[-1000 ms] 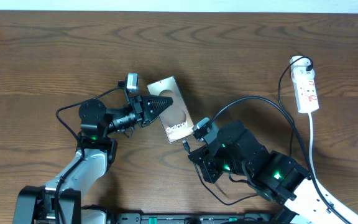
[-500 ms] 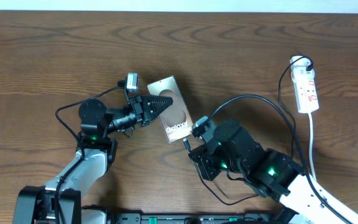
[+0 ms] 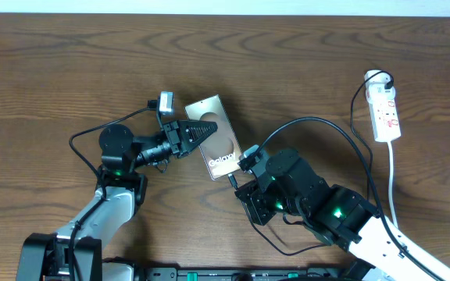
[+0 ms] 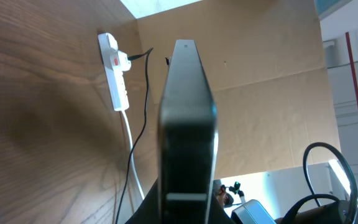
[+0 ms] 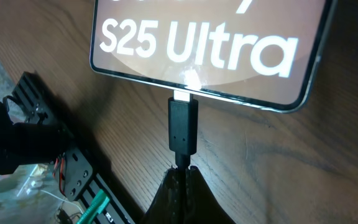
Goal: Plug charger to phone and switch on socket
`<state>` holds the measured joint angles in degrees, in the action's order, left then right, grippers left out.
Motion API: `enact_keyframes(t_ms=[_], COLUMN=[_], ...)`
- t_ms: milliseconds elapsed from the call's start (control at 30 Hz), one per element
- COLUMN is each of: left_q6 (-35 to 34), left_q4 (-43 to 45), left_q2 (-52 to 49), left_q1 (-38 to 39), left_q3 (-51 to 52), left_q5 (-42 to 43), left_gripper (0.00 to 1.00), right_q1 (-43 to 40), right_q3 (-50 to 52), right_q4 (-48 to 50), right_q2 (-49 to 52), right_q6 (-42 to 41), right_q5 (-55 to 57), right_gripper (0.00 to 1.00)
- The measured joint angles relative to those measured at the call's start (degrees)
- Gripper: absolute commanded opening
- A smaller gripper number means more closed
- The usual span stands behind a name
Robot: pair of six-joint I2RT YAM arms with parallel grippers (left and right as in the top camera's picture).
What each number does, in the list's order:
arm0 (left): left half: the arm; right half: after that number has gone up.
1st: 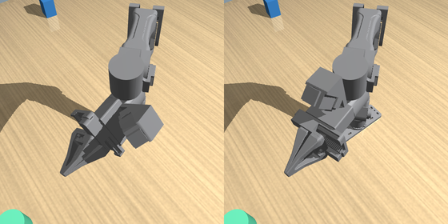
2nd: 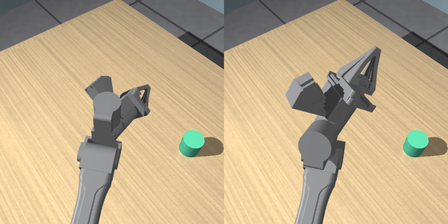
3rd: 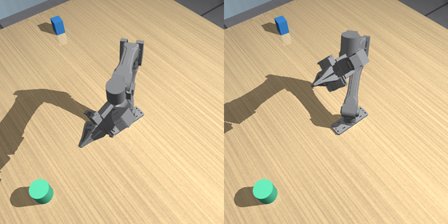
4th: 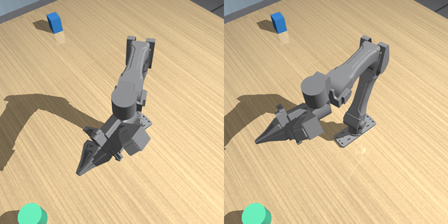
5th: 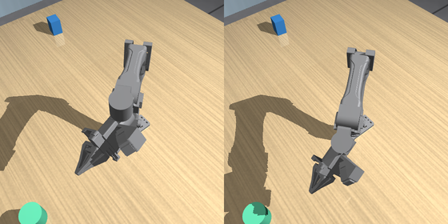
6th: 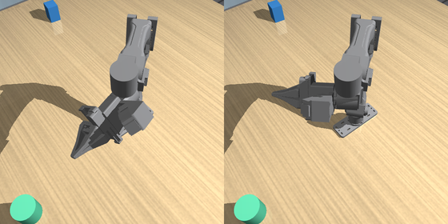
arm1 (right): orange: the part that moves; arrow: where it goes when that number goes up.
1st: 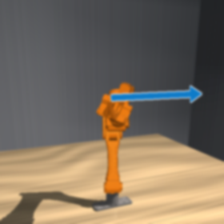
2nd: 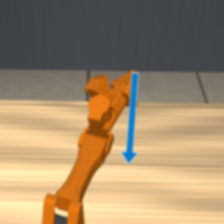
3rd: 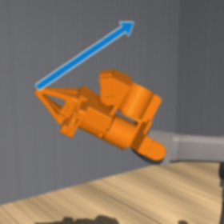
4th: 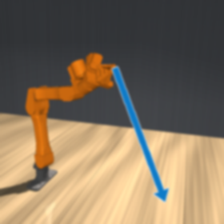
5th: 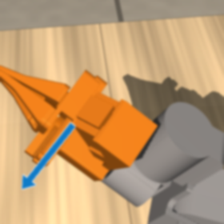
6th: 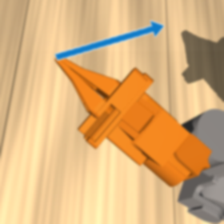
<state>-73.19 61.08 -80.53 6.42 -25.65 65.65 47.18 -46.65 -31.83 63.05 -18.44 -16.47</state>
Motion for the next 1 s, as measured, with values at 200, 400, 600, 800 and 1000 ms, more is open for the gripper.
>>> enact_keyframes(t_ms=[200, 400, 600, 800, 1000], left_q6=[0.24, 0.87, 1.25, 1.70, 1.73], left_q4=[0.00, 0.00, 0.00, 0.00, 0.00], left_q2=[0.00, 0.00, 0.00, 0.00, 0.00], left_q1=[0.00, 0.00, 0.00, 0.00, 0.00], left_q3=[0.00, 0.00, 0.00, 0.00, 0.00], left_q5=[0.00, 0.00, 0.00, 0.00, 0.00], left_gripper=[0.07, 0.07, 0.07, 0.07, 0.07], right_q1=[0.00, 0.00, 0.00, 0.00, 0.00], right_q3=[0.00, 0.00, 0.00, 0.00, 0.00], right_q4=[-0.02, 0.00, -0.07, -0.44, -0.44], right_q2=[0.00, 0.00, 0.00, -0.44, -0.87], right_q6=[0.00, 0.00, 0.00, 0.00, 0.00], right_q5=[-0.02, -0.02, -0.02, -0.02, -0.02], right_gripper=[0.01, 0.01, 0.01, 0.01, 0.01])
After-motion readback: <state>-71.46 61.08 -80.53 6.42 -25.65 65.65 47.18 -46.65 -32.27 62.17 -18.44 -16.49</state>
